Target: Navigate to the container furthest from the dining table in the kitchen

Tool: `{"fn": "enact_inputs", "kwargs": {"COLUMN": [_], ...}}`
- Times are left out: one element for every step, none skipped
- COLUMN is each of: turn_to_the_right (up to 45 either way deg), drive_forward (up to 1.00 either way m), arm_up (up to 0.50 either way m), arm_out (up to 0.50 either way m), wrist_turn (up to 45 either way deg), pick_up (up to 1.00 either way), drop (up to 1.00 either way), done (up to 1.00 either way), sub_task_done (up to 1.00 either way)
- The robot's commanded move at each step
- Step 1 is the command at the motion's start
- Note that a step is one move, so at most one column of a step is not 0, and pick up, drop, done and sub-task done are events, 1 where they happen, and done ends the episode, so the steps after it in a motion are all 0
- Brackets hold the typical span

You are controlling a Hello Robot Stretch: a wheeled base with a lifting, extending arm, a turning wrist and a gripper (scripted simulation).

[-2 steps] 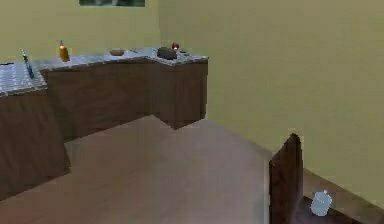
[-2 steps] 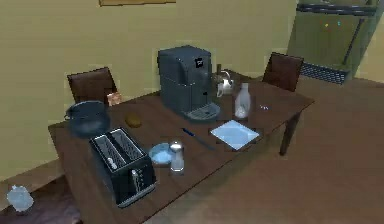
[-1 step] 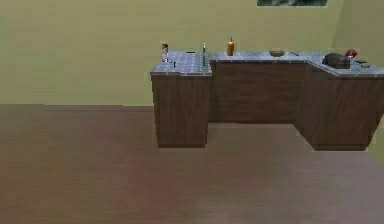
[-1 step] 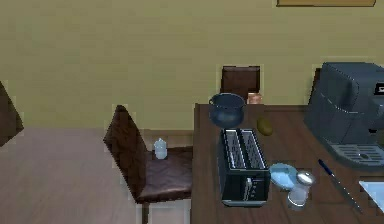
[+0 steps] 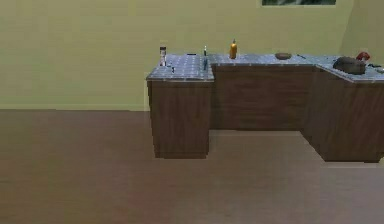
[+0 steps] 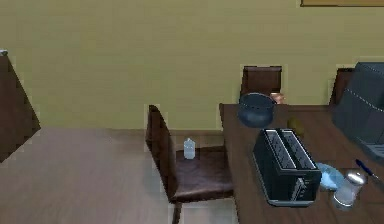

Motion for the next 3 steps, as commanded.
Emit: {"fn": "enact_inputs", "kwargs": {"turn_to_the_right": [18.0,0.0,3.0], "drive_forward": [0.00,1.00,0.00], "arm_up": [0.00,0.00,0.00], "arm_out": [0.00,0.00,0.00], "wrist_turn": [0.0,0.0,0.0], "pick_up": [0.00,0.00,0.00], "drop": [0.00,0.00,0.00], "done": [0.00,0.00,0.00], "sub_task_done": [0.00,0.00,0.00]}}
